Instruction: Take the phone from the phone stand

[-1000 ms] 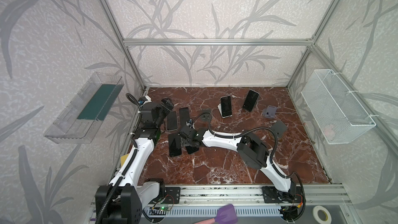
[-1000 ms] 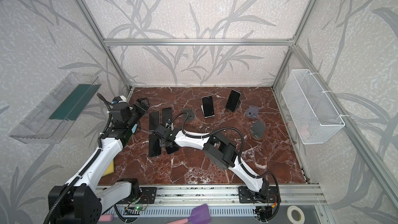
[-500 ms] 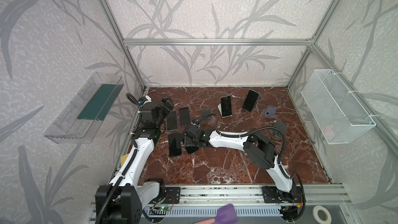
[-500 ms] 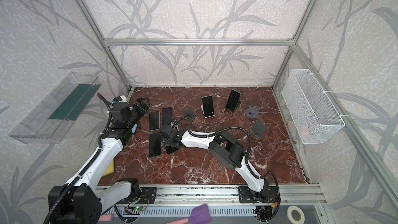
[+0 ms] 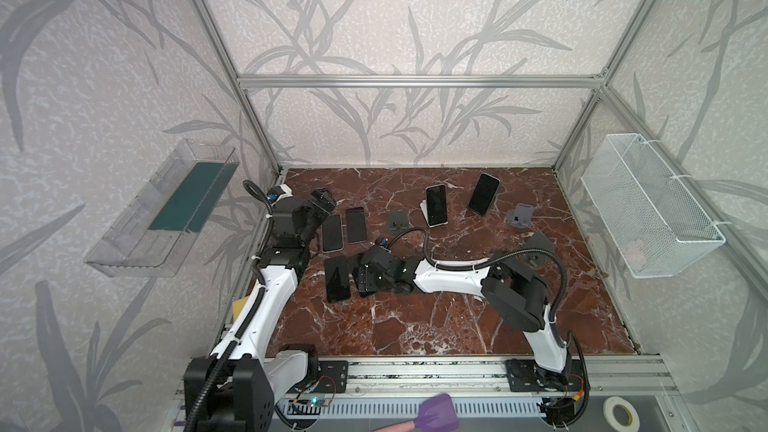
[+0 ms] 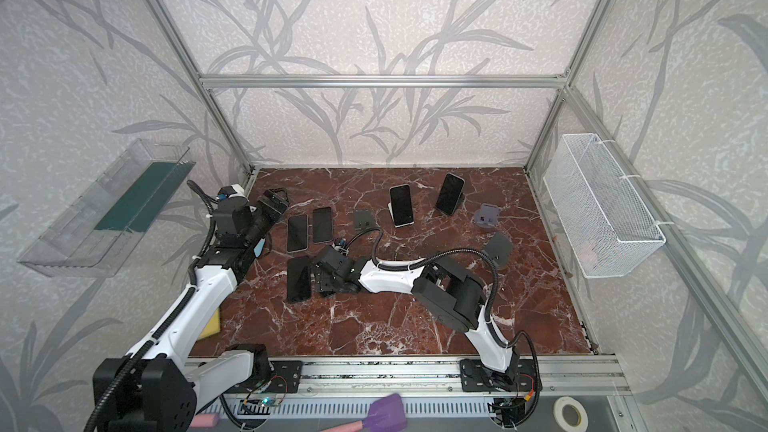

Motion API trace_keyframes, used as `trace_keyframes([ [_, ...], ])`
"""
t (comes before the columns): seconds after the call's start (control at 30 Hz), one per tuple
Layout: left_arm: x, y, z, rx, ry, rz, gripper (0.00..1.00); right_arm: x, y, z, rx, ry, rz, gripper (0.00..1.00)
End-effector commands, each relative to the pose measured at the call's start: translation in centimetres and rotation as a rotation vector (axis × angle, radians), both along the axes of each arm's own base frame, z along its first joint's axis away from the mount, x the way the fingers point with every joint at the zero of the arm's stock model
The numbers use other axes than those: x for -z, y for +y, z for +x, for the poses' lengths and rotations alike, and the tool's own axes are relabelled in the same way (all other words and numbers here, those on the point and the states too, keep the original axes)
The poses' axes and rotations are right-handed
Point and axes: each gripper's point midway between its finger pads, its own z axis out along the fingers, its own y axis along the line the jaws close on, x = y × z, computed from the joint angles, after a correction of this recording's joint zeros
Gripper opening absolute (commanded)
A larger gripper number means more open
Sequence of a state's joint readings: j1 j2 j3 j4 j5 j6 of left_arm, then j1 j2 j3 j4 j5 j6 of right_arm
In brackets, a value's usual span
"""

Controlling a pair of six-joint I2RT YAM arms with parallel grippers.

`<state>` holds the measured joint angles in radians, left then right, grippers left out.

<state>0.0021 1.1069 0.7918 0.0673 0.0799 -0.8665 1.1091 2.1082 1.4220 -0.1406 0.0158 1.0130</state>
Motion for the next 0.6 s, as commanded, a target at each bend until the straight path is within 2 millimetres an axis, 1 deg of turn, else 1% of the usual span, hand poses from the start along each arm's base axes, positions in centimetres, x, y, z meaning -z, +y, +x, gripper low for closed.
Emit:
trace_keyframes([
  [0.0,-1.2,-0.1,0.0,0.003,-0.043,-0.010,0.92,3.3,-1.6,-3.9,-0.036,0.133,-0.085,0.80],
  [0.1,-1.2,-0.1,-0.1,0.000,-0.044,-0.008,0.92,2.8,-1.3,-3.9,-0.037,0.132,-0.065,0.80],
  [0.17,-1.3,-0.1,-0.1,0.000,-0.047,-0.007,0.92,2.2,-1.4,-3.5,-0.041,0.104,-0.068,0.80],
  [0.2,-1.3,-0.1,-0.1,0.002,-0.046,-0.008,0.92,1.8,-1.7,-3.2,-0.046,0.079,-0.080,0.80],
  [0.27,-1.3,-0.2,-0.1,0.003,-0.048,-0.006,0.92,0.4,-2.8,-1.8,-0.046,0.001,-0.135,0.80],
  [0.3,-1.3,-0.2,-0.1,0.003,-0.048,-0.007,0.92,-0.7,-3.7,-0.6,-0.044,-0.060,-0.172,0.81],
  [0.37,-1.5,-0.3,-0.1,0.007,-0.052,-0.011,0.92,-3.5,-5.1,1.5,-0.048,-0.195,-0.233,0.84],
  [0.4,-1.5,-0.4,-0.1,0.010,-0.053,-0.014,0.91,-5.3,-5.7,2.6,-0.049,-0.280,-0.266,0.86],
  [0.43,-1.6,-0.4,-0.1,0.015,-0.055,-0.016,0.91,-7.0,-6.2,3.9,-0.047,-0.369,-0.300,0.90],
  [0.5,-1.5,-0.5,0.0,0.018,-0.055,-0.020,0.91,-9.7,-7.0,5.9,-0.042,-0.478,-0.356,0.96],
  [0.53,-1.5,-0.5,0.0,0.017,-0.053,-0.021,0.91,-10.5,-7.2,6.9,-0.033,-0.504,-0.369,0.99],
  [0.57,-1.5,-0.5,0.0,0.018,-0.054,-0.021,0.91,-10.9,-7.6,8.0,-0.017,-0.510,-0.376,1.00],
])
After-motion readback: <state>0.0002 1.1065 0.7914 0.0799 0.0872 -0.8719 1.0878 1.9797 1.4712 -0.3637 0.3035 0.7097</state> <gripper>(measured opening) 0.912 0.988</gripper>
